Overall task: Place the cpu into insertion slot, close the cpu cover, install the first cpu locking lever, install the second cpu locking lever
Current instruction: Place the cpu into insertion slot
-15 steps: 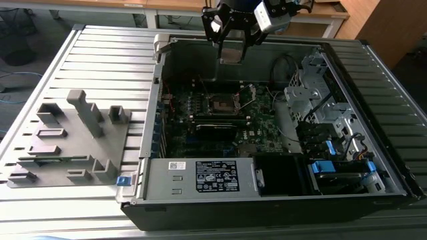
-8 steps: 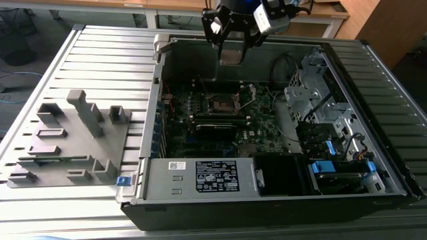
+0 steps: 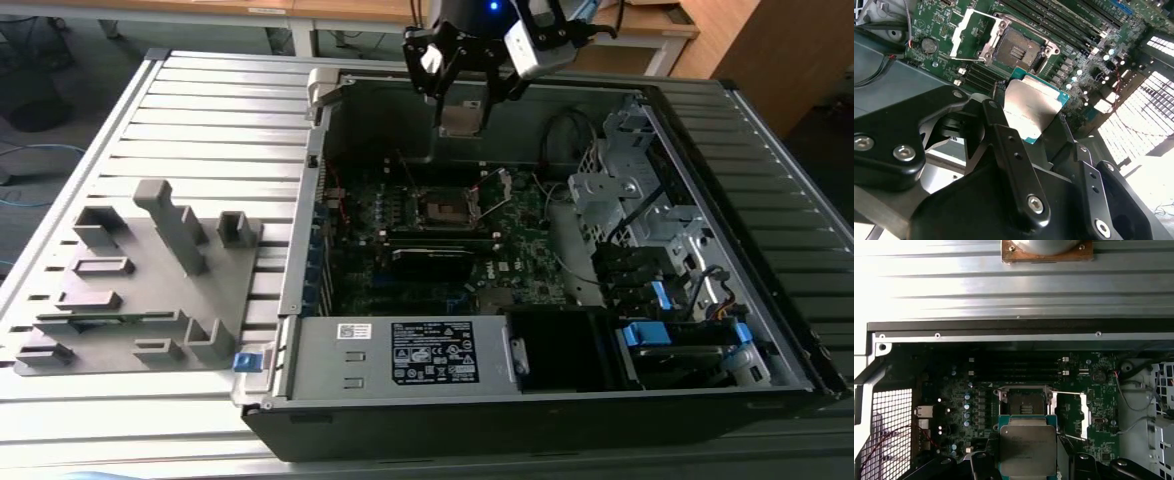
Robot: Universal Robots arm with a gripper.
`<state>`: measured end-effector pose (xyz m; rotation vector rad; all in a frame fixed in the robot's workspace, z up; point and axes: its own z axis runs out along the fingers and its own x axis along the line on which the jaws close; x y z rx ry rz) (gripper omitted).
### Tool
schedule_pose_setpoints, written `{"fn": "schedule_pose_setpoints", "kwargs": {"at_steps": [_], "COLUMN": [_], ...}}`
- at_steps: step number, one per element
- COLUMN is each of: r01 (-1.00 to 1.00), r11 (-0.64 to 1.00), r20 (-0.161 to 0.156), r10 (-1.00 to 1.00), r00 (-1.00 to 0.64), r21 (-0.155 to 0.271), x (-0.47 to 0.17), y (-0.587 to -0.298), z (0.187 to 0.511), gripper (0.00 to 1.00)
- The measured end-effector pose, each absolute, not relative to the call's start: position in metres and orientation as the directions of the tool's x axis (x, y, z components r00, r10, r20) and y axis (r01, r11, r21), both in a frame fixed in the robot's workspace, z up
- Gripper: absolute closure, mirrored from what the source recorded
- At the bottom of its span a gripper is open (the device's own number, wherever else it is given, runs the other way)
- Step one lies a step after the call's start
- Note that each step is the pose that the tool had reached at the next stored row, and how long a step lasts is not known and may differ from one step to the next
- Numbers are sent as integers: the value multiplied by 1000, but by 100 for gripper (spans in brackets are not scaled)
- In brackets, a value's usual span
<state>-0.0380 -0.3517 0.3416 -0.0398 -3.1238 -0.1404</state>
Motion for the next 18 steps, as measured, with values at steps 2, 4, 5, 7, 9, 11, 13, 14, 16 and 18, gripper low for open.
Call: {"fn": "schedule_pose_setpoints", "kwargs": {"at_steps": [2,4,5,7,9,11,13,14,16,18], "r01": [26,26,26,26,26,26,26,26,26,26], "r11": [996,996,996,996,996,996,996,996,996,996], "r20": [13,11,11,11,11,11,11,11,11,11], "r10": [25,25,25,25,25,25,25,25,25,25], "r00": [-1000,-1000,-1000,-1000,-1000,-1000,-1000,-1000,-1000,-1000], "r21": [89,90,90,89,89,90,90,90,89,89], "x": [-38,-38,-38,-38,-38,-38,-38,-38,-38,-38], "y": [-352,-352,-352,-352,-352,-352,-352,-352,-352,-352], "z": [338,335,335,334,334,334,333,332,331,331], "gripper": [46,46,46,46,46,46,46,46,46,46]}}
